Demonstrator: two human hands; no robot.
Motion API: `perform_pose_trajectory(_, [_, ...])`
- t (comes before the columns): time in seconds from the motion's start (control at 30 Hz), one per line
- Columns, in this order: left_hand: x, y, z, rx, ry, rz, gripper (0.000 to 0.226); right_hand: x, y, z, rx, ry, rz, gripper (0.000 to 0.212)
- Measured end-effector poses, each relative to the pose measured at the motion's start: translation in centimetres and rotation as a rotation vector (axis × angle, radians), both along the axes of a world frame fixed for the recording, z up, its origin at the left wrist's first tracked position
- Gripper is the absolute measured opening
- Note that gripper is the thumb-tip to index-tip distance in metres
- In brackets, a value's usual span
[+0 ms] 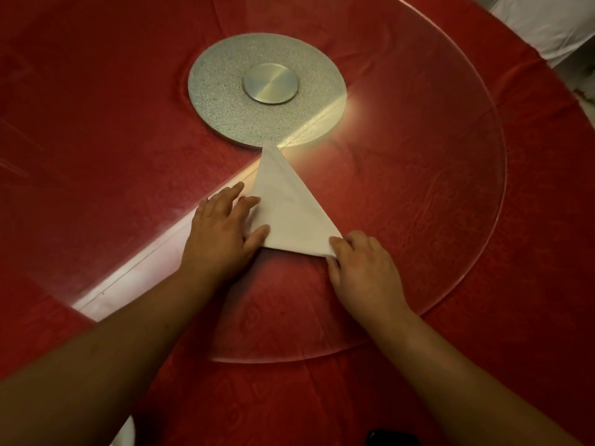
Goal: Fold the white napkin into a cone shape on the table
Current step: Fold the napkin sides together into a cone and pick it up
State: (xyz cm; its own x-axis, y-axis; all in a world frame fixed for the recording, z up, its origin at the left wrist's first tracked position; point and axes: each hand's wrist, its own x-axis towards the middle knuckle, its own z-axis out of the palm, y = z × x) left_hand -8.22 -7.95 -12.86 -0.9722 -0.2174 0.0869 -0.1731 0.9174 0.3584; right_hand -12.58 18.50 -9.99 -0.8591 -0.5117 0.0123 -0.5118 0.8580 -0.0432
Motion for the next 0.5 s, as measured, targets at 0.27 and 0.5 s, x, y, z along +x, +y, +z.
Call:
perform_pose_trajectory(0.27, [2.0, 0.2, -0.3, -0.123, 0.141, -0.112, 0.038, 2.9, -0.8, 1.4, 0.012, -0.086, 0.043, 0.011])
perform_pose_trajectory(0.5, [2.4, -0.5, -0.7, -0.109, 0.077, -0.028, 0.04, 7.6, -2.0, 1.0, -0.048, -0.095, 0.424, 0.02])
